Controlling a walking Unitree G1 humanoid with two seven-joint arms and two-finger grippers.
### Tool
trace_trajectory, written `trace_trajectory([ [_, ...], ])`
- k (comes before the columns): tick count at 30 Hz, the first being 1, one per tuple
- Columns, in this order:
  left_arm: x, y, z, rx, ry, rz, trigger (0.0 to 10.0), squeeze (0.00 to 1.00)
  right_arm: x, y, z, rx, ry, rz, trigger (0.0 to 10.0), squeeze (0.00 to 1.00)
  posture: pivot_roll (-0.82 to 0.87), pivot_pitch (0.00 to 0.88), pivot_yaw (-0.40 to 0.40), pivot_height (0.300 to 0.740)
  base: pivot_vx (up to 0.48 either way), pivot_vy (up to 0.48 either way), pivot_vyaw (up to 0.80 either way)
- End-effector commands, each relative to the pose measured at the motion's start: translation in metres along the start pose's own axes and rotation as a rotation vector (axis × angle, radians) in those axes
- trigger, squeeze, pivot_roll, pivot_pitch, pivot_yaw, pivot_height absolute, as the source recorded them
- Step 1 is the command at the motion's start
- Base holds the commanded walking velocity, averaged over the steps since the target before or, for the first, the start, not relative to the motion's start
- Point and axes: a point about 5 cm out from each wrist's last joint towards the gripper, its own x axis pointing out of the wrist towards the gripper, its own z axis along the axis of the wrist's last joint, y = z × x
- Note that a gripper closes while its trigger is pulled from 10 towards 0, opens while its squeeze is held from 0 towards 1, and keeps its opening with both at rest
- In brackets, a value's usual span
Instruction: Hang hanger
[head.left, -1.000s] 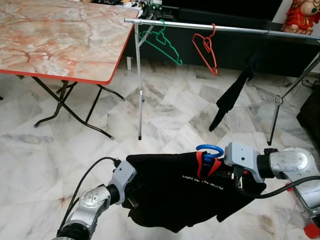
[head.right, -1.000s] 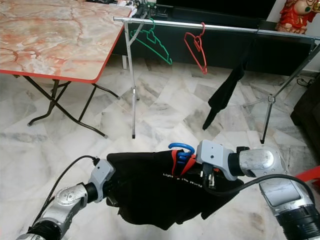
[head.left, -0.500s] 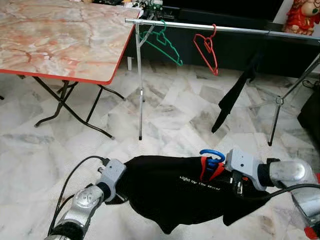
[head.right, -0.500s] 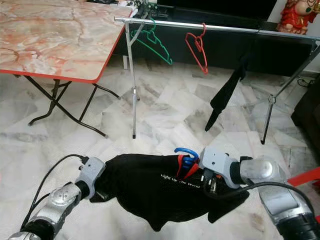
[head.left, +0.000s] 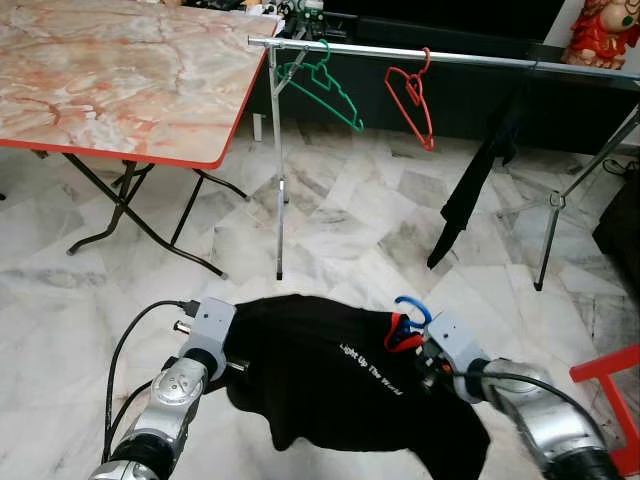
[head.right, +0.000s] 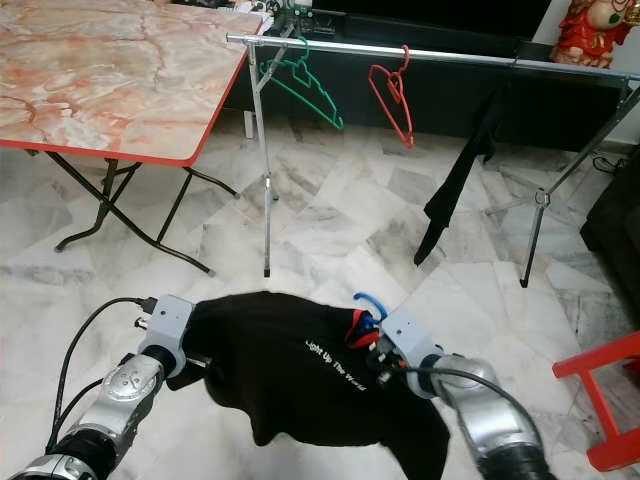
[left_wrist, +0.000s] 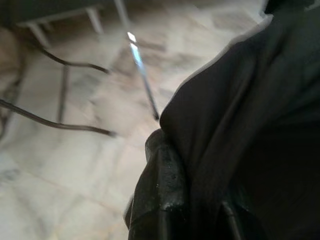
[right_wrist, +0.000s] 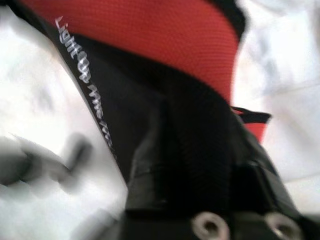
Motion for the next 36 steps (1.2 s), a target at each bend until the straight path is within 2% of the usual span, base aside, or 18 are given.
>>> trace_trajectory([
  [1, -0.006, 0.03, 0.0, -0.049, -0.017, 0.165, 0.0, 0.0, -0.017, -0.042, -0.016, 0.304, -0.022, -0.273, 10.0, 0.0, -0.02, 0.177, -0.105, 0.74, 0.0, 0.0, 0.0],
  [6, -0.004, 0.021, 0.009, -0.08, -0.09, 0.108, 0.0, 0.0, -0.007, -0.027, -0.033, 0.382, -0.006, -0.275, 10.0, 0.0, -0.01, 0.177, -0.107, 0.74, 0.0, 0.0, 0.0],
  [9, -0.003, 0.007, 0.011, -0.093, -0.1, -0.019, 0.0, 0.0, -0.003, -0.02, -0.023, 0.42, -0.122, -0.266, 10.0, 0.0, -0.01, 0.18, -0.107, 0.74, 0.0, 0.0, 0.0],
  [11, -0.006, -0.011, 0.004, -0.035, -0.061, -0.185, 0.0, 0.0, 0.001, -0.006, -0.002, 0.377, -0.237, -0.152, 10.0, 0.0, -0.01, 0.183, -0.106, 0.74, 0.0, 0.0, 0.0],
  [14, -0.015, -0.033, -0.011, 0.052, 0.024, -0.413, 0.0, 0.0, 0.004, 0.009, 0.01, 0.275, -0.251, -0.053, 10.0, 0.0, 0.0, 0.181, -0.102, 0.74, 0.0, 0.0, 0.0],
  [16, -0.019, -0.04, -0.016, 0.076, 0.052, -0.49, 0.0, 0.0, 0.005, 0.012, 0.01, 0.259, -0.238, -0.034, 10.0, 0.0, 0.0, 0.181, -0.1, 0.74, 0.0, 0.0, 0.0],
  [17, -0.027, -0.05, -0.025, 0.148, 0.101, -0.623, 4.9, 0.0, 0.007, 0.015, 0.009, 0.191, -0.193, -0.002, 10.0, 0.0, -0.01, 0.189, -0.096, 0.74, 0.0, 0.0, 0.0],
  [18, -0.027, -0.05, -0.025, 0.148, 0.101, -0.623, 4.9, 0.0, 0.007, 0.015, 0.009, 0.191, -0.193, -0.002, 10.0, 0.0, -0.01, 0.189, -0.096, 0.74, 0.0, 0.0, 0.0],
  [19, -0.028, -0.051, -0.025, 0.159, 0.103, -0.636, 10.0, 0.0, 0.008, 0.015, 0.007, 0.147, -0.162, 0.012, 10.0, 0.0, -0.01, 0.189, -0.096, 0.74, 0.0, 0.0, 0.0],
  [20, -0.026, -0.048, -0.02, 0.124, 0.08, -0.607, 10.0, 0.84, 0.008, 0.015, 0.006, 0.068, -0.13, 0.018, 10.0, 0.0, -0.01, 0.192, -0.096, 0.74, 0.0, 0.0, 0.0],
  [21, -0.023, -0.045, -0.016, 0.092, 0.061, -0.582, 10.0, 0.84, 0.007, 0.014, 0.005, 0.016, -0.109, 0.021, 10.0, 0.0, -0.01, 0.195, -0.093, 0.74, 0.0, 0.0, 0.0],
  [22, -0.022, -0.042, -0.013, 0.088, 0.054, -0.571, 10.0, 1.0, 0.007, 0.013, 0.004, -0.058, -0.071, 0.032, 10.0, 0.0, -0.01, 0.195, -0.093, 0.74, 0.0, 0.0, 0.0],
  [24, -0.021, -0.039, -0.012, 0.09, 0.052, -0.569, 10.0, 1.0, 0.006, 0.011, 0.003, -0.103, -0.049, 0.039, 10.0, 0.0, -0.01, 0.195, -0.093, 0.74, 0.0, 0.0, 0.0],
  [25, -0.022, -0.036, -0.012, 0.128, 0.07, -0.593, 10.0, 1.0, 0.005, 0.008, 0.001, -0.214, -0.009, 0.041, 10.0, 0.0, -0.01, 0.197, -0.092, 0.74, 0.0, 0.0, 0.0],
  [27, -0.022, -0.036, -0.012, 0.128, 0.07, -0.593, 10.0, 1.0, 0.005, 0.008, 0.001, -0.214, -0.009, 0.041, 10.0, 0.0, -0.01, 0.197, -0.092, 0.74, 0.0, 0.0, 0.0],
  [31, -0.03, -0.029, -0.013, 0.359, 0.154, -0.769, 10.0, 1.0, -0.002, -0.022, 0.002, -0.559, 0.173, 0.045, 10.0, 0.0, 0.0, 0.198, -0.102, 0.74, 0.0, 0.0, 0.0],
  [32, -0.034, -0.027, -0.016, 0.391, 0.189, -0.81, 10.0, 1.0, -0.005, -0.027, -0.003, -0.604, 0.247, 0.101, 10.0, 0.0, 0.0, 0.193, -0.106, 0.74, 0.0, 0.0, 0.0],
  [36, -0.038, -0.027, -0.018, 0.419, 0.19, -0.848, 10.0, 1.0, -0.011, -0.023, -0.01, -0.722, 0.321, 0.278, 10.0, 0.0, 0.01, 0.193, -0.113, 0.74, 0.0, 0.0, 0.0],
])
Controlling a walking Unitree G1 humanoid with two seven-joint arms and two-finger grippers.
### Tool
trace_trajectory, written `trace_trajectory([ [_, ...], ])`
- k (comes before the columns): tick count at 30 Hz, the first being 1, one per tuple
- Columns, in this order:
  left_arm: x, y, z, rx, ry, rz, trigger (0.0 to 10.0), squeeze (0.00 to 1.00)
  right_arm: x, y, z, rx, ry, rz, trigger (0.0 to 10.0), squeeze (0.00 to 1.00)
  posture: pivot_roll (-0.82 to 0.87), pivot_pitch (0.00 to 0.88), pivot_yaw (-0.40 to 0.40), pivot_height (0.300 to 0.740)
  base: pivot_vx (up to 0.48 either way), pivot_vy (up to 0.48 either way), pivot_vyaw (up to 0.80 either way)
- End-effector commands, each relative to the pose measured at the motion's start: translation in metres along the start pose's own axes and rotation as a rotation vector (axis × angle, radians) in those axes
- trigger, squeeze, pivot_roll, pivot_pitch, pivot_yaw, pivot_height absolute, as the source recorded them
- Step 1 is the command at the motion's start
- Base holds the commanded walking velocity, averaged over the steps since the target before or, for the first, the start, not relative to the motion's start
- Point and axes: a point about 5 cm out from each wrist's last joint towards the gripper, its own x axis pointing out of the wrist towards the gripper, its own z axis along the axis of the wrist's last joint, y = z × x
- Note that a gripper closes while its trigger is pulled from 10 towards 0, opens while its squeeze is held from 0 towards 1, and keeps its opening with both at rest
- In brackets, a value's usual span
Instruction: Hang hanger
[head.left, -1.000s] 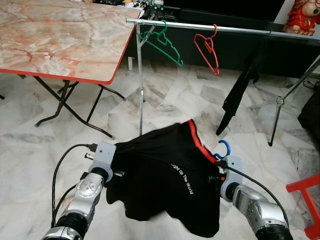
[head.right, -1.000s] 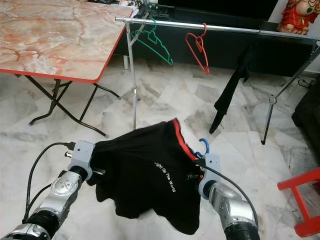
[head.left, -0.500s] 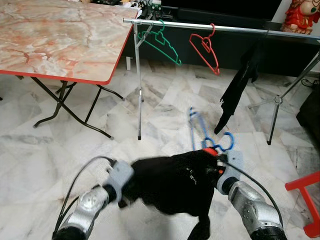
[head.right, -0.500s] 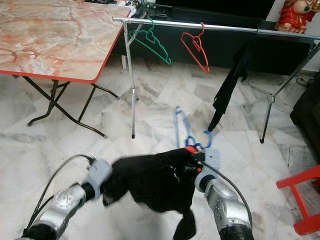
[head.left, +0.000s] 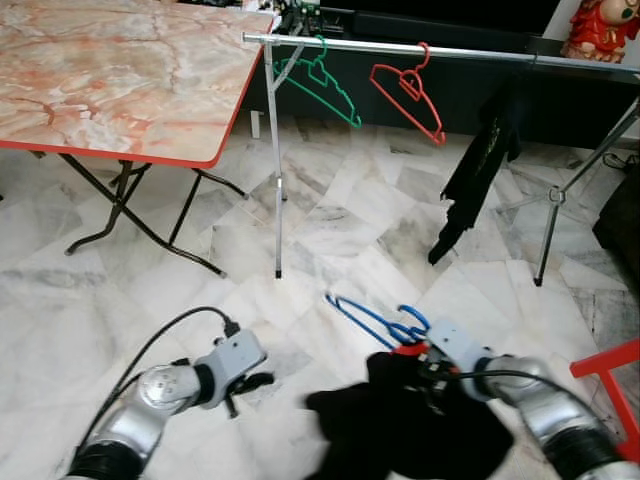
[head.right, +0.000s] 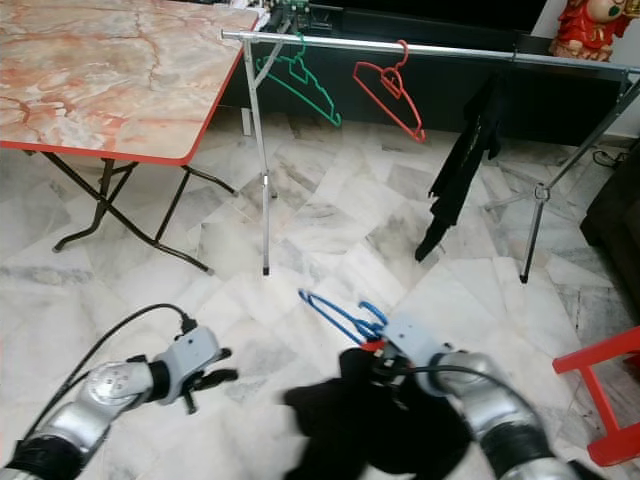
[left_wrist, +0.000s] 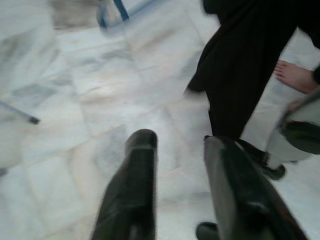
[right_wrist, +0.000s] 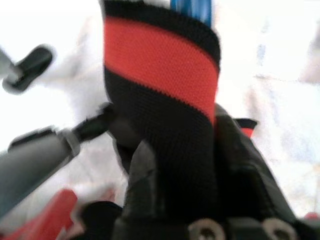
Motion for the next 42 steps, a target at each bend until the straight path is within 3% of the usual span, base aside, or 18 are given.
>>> trace_trajectory([
  [1, 0.004, -0.009, 0.004, 0.031, -0.008, -0.051, 10.0, 1.0, 0.0, 0.009, -0.002, -0.092, 0.012, 0.121, 10.0, 0.0, 0.01, 0.194, -0.118, 0.74, 0.0, 0.0, 0.0],
  [6, 0.007, -0.012, 0.015, 0.048, -0.058, -0.045, 10.0, 1.0, -0.005, 0.011, 0.01, -0.179, -0.026, 0.242, 10.0, 0.0, 0.02, 0.192, -0.122, 0.74, 0.0, 0.0, 0.0],
  [11, 0.013, -0.014, 0.031, 0.003, -0.173, -0.018, 10.0, 1.0, -0.003, 0.018, 0.03, -0.215, -0.123, 0.325, 10.0, 0.0, 0.01, 0.192, -0.118, 0.74, 0.0, 0.0, 0.0],
  [12, 0.014, -0.016, 0.032, -0.006, -0.174, -0.039, 10.0, 0.0, -0.001, 0.02, 0.031, -0.229, -0.124, 0.342, 10.0, 0.0, 0.01, 0.192, -0.118, 0.74, 0.0, 0.0, 0.0],
  [20, 0.02, -0.029, 0.024, 0.022, -0.085, -0.138, 10.0, 0.0, 0.0, 0.027, 0.037, -0.286, -0.15, 0.417, 10.0, 0.0, 0.01, 0.191, -0.117, 0.74, 0.0, 0.0, 0.0],
  [34, 0.024, -0.034, 0.027, 0.01, -0.087, -0.148, 10.0, 0.0, 0.001, 0.034, 0.038, -0.309, -0.167, 0.478, 10.0, 0.0, 0.01, 0.179, -0.12, 0.74, 0.0, 0.0, 0.0],
  [42, 0.026, -0.036, 0.037, -0.025, -0.147, -0.186, 10.0, 0.0, 0.005, 0.036, 0.042, -0.307, -0.187, 0.469, 10.0, 0.0, 0.01, 0.168, -0.117, 0.74, 0.0, 0.0, 0.0],
])
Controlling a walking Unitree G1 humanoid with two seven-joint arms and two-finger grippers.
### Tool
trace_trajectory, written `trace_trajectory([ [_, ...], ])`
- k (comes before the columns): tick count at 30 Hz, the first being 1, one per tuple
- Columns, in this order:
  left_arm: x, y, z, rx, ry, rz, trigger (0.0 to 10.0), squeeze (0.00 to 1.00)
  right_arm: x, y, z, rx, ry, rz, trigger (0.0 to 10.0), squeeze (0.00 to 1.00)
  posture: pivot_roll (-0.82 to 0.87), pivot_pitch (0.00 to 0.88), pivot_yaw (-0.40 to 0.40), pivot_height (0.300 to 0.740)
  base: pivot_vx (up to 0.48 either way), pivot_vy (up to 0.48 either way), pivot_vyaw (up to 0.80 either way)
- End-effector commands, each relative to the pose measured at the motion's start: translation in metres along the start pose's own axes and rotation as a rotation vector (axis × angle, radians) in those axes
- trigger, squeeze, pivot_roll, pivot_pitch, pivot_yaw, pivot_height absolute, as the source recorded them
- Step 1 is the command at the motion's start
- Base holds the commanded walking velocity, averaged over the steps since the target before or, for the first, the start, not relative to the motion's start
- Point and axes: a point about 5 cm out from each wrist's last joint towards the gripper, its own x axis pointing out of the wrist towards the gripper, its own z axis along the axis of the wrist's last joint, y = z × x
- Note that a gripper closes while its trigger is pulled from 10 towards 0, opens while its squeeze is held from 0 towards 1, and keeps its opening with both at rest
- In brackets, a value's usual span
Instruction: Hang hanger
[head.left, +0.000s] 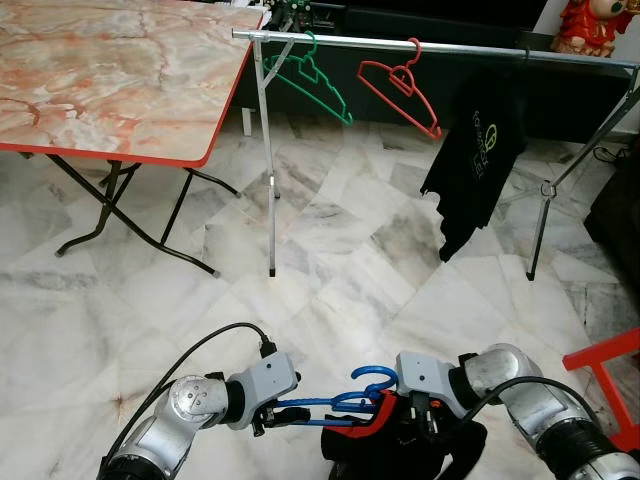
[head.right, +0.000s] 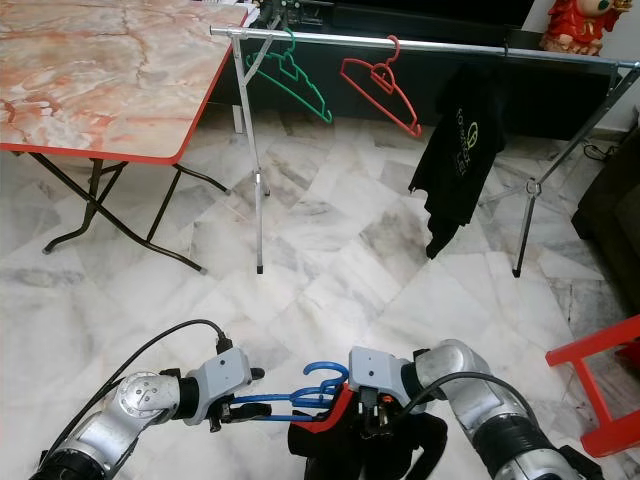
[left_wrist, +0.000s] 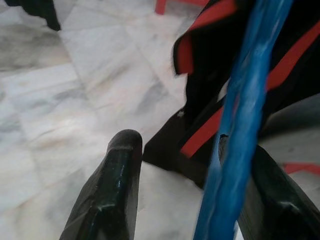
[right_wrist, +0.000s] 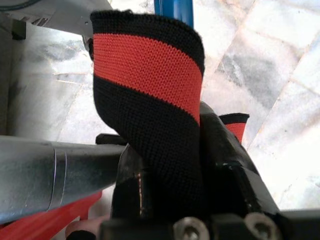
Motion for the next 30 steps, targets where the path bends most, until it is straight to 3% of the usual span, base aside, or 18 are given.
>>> trace_trajectory([
  [1, 0.002, -0.005, 0.003, -0.018, -0.018, -0.033, 10.0, 0.0, -0.001, 0.0, -0.001, -0.001, -0.004, -0.005, 10.0, 0.0, 0.01, 0.168, -0.117, 0.74, 0.0, 0.0, 0.0],
  [10, 0.003, -0.012, 0.008, -0.071, -0.057, -0.128, 10.0, 0.0, 0.003, 0.001, 0.001, 0.006, -0.028, -0.014, 10.0, 0.0, 0.01, 0.157, -0.114, 0.74, 0.0, 0.0, 0.0],
  [19, 0.006, -0.015, 0.013, -0.091, -0.076, -0.148, 10.0, 0.0, 0.007, -0.001, 0.004, 0.008, -0.037, -0.013, 10.0, 0.0, 0.01, 0.159, -0.117, 0.74, 0.0, 0.0, 0.0],
  [23, 0.006, -0.012, 0.015, -0.096, -0.084, -0.129, 9.5, 0.0, 0.01, -0.002, 0.008, 0.013, -0.052, -0.016, 10.0, 0.0, 0.01, 0.168, -0.12, 0.74, 0.0, 0.0, 0.0],
  [24, 0.006, -0.012, 0.015, -0.097, -0.084, -0.129, 8.6, 0.0, 0.01, -0.003, 0.009, 0.014, -0.056, -0.016, 10.0, 0.0, 0.01, 0.168, -0.12, 0.74, 0.0, 0.0, 0.0],
  [25, 0.006, -0.012, 0.015, -0.097, -0.084, -0.129, 8.6, 0.0, 0.01, -0.003, 0.009, 0.014, -0.058, -0.016, 10.0, 0.0, 0.01, 0.168, -0.12, 0.74, 0.0, 0.0, 0.0],
  [27, 0.007, -0.012, 0.016, -0.101, -0.087, -0.13, 5.5, 0.0, 0.011, -0.003, 0.01, 0.015, -0.06, -0.016, 10.0, 0.0, 0.02, 0.171, -0.122, 0.74, 0.0, 0.0, 0.0],
  [28, 0.007, -0.012, 0.016, -0.102, -0.087, -0.131, 5.0, 0.0, 0.011, -0.003, 0.01, 0.015, -0.06, -0.016, 10.0, 0.0, 0.02, 0.171, -0.122, 0.74, 0.0, 0.0, 0.0],
  [29, 0.007, -0.013, 0.016, -0.102, -0.087, -0.134, 1.8, 0.0, 0.011, -0.003, 0.01, 0.015, -0.061, -0.018, 10.0, 0.0, 0.02, 0.171, -0.122, 0.74, 0.0, 0.0, 0.0],
  [30, 0.007, -0.013, 0.016, -0.103, -0.087, -0.135, 0.0, 0.0, 0.011, -0.003, 0.01, 0.015, -0.062, -0.018, 10.0, 0.0, 0.02, 0.171, -0.122, 0.74, 0.0, 0.0, 0.0],
])
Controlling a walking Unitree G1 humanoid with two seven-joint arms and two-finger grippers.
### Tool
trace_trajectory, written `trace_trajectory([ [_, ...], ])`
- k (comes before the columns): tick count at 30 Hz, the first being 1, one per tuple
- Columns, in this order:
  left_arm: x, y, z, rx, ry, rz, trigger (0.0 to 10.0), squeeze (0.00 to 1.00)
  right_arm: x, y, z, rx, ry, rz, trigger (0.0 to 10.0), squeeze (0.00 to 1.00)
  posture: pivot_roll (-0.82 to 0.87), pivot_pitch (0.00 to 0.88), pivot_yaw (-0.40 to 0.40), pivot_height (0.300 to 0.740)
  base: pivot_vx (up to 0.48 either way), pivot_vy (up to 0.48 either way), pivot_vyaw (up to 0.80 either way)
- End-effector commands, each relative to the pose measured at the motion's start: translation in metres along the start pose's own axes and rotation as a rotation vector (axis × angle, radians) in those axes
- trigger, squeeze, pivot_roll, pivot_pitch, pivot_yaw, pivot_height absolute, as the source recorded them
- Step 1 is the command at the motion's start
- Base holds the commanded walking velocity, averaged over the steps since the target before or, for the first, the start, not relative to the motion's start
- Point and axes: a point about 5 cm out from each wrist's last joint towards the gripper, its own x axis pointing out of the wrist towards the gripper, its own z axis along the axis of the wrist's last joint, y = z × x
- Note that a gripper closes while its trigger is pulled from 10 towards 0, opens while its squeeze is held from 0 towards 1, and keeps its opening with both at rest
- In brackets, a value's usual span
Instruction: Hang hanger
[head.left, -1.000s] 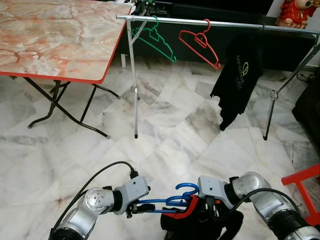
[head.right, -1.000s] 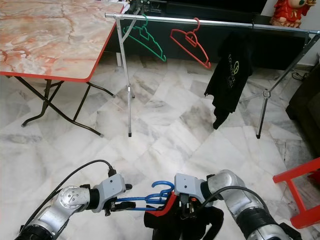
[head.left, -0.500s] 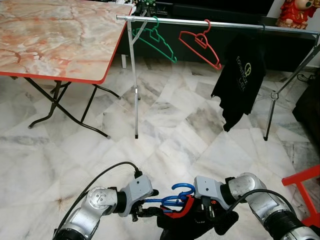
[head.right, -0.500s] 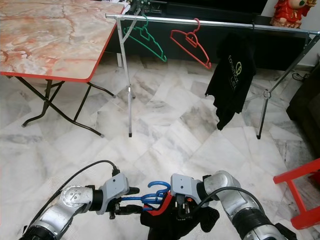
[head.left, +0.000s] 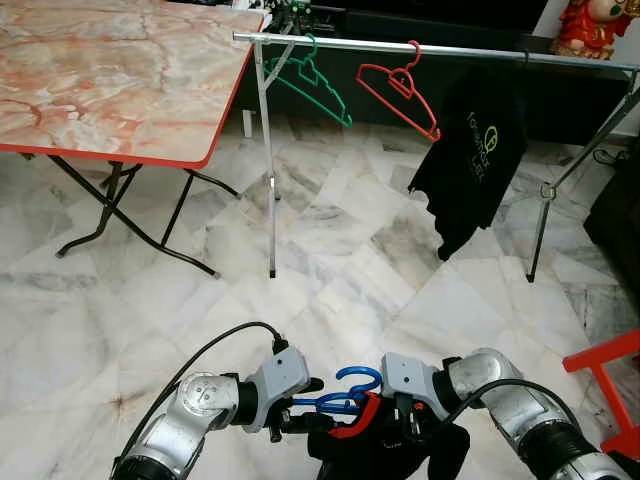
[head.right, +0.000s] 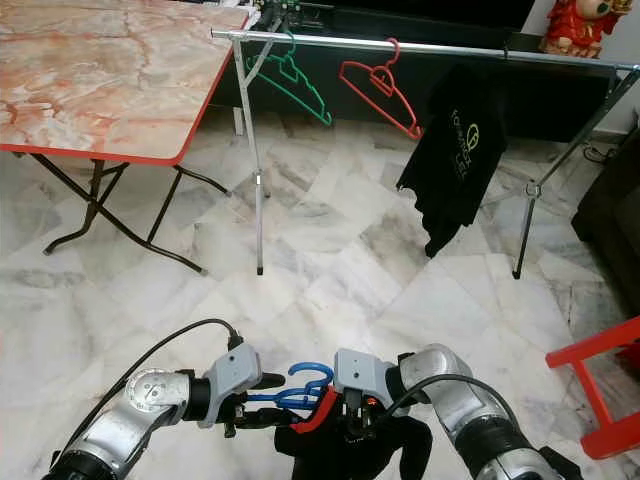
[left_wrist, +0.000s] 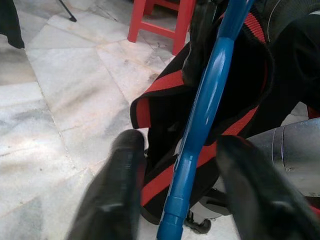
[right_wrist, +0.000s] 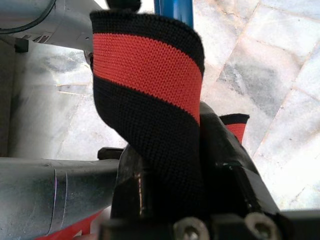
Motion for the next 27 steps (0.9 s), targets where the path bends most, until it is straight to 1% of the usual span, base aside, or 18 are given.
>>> trace_trajectory([
  [1, 0.004, -0.005, 0.001, -0.009, -0.008, -0.023, 0.0, 0.0, -0.003, -0.005, 0.005, -0.009, -0.032, -0.021, 10.0, 0.0, 0.02, 0.171, -0.122, 0.74, 0.0, 0.0, 0.0],
  [18, 0.005, -0.004, 0.003, -0.002, -0.009, -0.014, 0.0, 0.0, -0.005, -0.011, 0.015, -0.016, -0.073, -0.053, 10.0, 0.0, 0.01, 0.193, -0.13, 0.74, 0.0, 0.0, 0.0],
  [23, 0.005, -0.003, 0.004, -0.001, -0.012, -0.01, 0.0, 0.0, -0.005, -0.013, 0.02, -0.017, -0.117, -0.068, 10.0, 0.0, 0.01, 0.195, -0.13, 0.74, 0.0, 0.0, 0.0],
  [26, 0.005, -0.002, 0.005, 0.0, -0.014, -0.01, 0.0, 0.0, -0.005, -0.012, 0.023, -0.009, -0.145, -0.054, 10.0, 0.0, 0.01, 0.195, -0.129, 0.74, 0.0, 0.0, 0.0],
  [27, 0.005, -0.002, 0.005, 0.0, -0.013, -0.012, 0.0, 0.0, -0.006, -0.012, 0.024, -0.008, -0.16, -0.045, 10.0, 0.06, 0.01, 0.197, -0.129, 0.74, 0.0, 0.0, 0.0],
])
